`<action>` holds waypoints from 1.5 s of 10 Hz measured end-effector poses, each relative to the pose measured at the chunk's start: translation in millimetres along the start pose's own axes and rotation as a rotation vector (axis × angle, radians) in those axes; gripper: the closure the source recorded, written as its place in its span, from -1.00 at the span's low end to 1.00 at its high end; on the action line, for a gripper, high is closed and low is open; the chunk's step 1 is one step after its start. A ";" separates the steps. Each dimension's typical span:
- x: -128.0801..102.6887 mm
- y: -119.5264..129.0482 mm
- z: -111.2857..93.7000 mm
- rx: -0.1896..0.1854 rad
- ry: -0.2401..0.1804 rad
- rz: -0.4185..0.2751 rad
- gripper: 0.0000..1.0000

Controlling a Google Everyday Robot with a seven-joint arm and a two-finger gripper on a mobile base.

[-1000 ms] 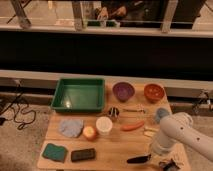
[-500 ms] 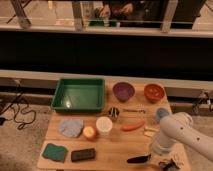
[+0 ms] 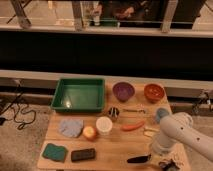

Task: Wipe red bowl with brush

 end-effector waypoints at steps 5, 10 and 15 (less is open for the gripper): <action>-2.4 -2.0 -14.9 0.047 -0.093 0.012 1.00; -36.9 -42.4 -65.5 0.157 -0.197 -0.070 1.00; -40.7 -85.3 -116.6 0.205 -0.178 -0.094 1.00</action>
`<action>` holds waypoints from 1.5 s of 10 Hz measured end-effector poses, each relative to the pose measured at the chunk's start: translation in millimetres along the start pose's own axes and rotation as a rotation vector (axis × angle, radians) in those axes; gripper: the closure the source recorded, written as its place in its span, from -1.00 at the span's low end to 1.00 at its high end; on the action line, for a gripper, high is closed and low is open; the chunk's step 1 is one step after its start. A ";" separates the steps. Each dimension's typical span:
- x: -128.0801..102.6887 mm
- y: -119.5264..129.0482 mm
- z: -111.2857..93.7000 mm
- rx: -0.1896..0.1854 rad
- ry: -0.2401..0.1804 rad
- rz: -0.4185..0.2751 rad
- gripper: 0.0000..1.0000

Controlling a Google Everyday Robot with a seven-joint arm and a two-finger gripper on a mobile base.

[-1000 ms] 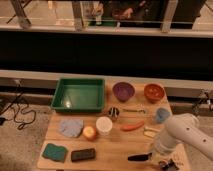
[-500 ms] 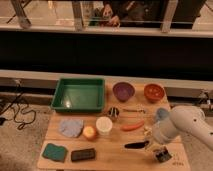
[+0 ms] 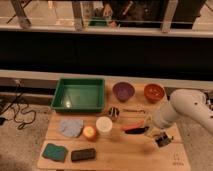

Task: Wipe red bowl with brush

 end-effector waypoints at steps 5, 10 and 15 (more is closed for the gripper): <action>11.9 -20.1 -14.8 0.004 0.034 0.016 1.00; 7.7 -23.4 -16.2 0.022 0.007 0.006 1.00; -11.1 -89.0 -47.4 0.111 -0.081 -0.056 1.00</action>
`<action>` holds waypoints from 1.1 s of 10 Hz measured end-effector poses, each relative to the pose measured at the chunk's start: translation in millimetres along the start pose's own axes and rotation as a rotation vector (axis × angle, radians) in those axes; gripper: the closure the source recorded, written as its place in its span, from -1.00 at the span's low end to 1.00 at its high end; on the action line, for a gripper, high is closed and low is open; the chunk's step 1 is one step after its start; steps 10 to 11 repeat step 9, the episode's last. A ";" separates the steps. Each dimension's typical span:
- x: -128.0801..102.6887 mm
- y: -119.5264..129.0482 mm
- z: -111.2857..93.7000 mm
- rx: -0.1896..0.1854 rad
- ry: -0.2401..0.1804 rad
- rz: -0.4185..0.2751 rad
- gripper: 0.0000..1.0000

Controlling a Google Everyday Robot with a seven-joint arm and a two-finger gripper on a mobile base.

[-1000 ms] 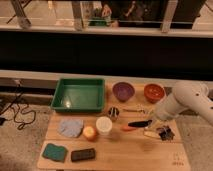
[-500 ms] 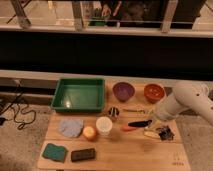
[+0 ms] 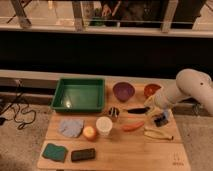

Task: Wipe red bowl with brush

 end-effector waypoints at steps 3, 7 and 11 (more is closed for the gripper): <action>6.2 -46.1 2.9 0.003 0.002 -0.007 1.00; 24.3 -78.0 -4.3 -0.006 0.018 -0.001 1.00; 24.9 -77.0 -4.7 -0.009 0.019 -0.001 1.00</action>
